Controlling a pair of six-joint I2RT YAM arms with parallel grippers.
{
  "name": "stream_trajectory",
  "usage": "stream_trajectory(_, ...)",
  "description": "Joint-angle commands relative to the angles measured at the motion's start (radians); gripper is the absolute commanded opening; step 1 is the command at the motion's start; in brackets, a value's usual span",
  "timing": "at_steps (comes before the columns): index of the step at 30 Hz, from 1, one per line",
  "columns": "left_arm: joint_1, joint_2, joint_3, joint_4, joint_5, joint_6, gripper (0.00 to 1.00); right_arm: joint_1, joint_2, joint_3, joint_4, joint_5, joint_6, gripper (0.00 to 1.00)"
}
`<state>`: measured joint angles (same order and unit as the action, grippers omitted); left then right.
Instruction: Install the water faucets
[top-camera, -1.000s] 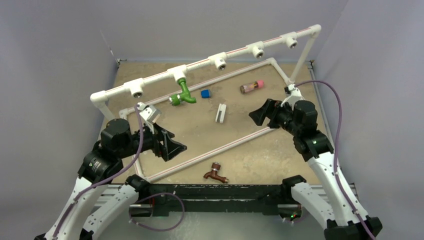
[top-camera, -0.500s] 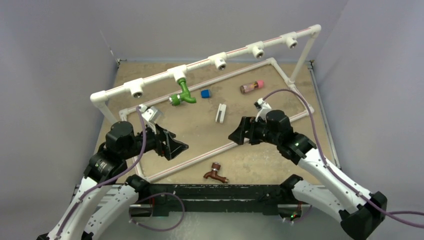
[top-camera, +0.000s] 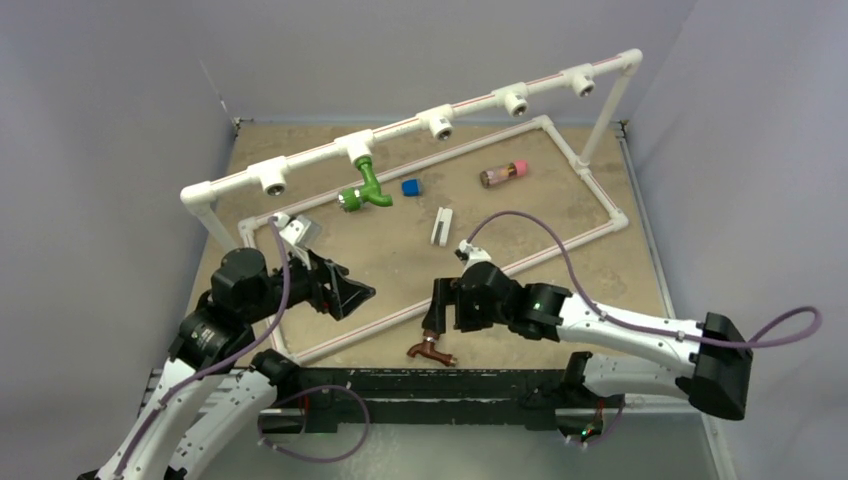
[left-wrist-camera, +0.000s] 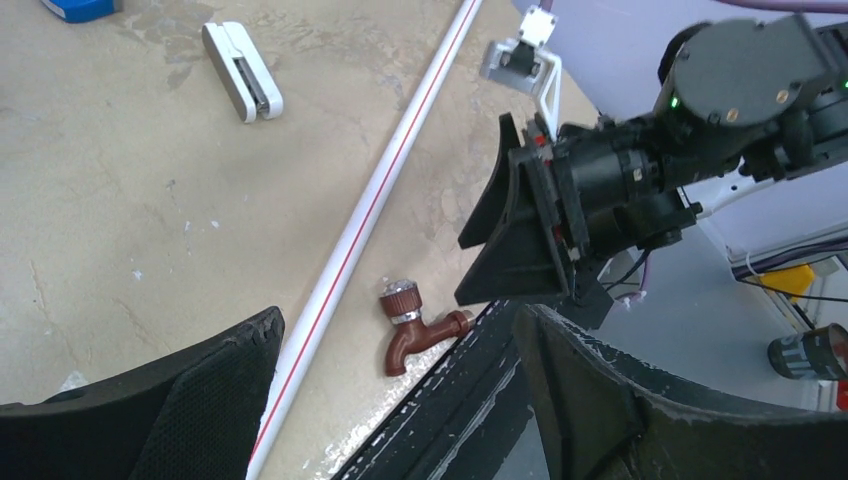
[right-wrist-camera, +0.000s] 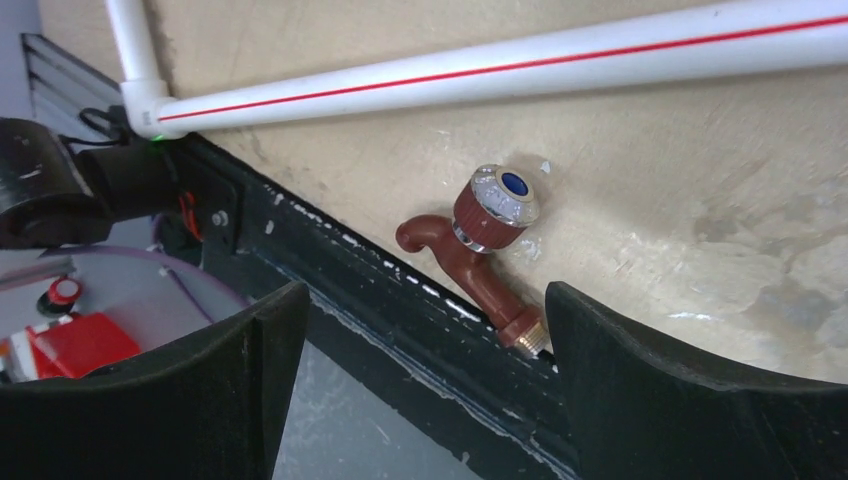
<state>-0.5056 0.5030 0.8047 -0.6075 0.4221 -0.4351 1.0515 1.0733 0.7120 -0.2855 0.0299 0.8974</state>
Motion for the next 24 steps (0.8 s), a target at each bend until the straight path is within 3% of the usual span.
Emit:
stream_trajectory(1,0.001,-0.013,-0.006,0.032,-0.022,-0.019,0.86,0.103,0.073,0.017,-0.005,0.177,0.174,0.89)
stream_trajectory(11,0.001,-0.05,-0.012,0.028,-0.035,-0.03,0.87,0.271,0.292,0.101,-0.072,0.349,0.435,0.87)
stream_trajectory(24,0.001,-0.084,-0.016,0.024,-0.039,-0.036,0.88,0.292,0.484,0.193,-0.171,0.464,0.622,0.69)
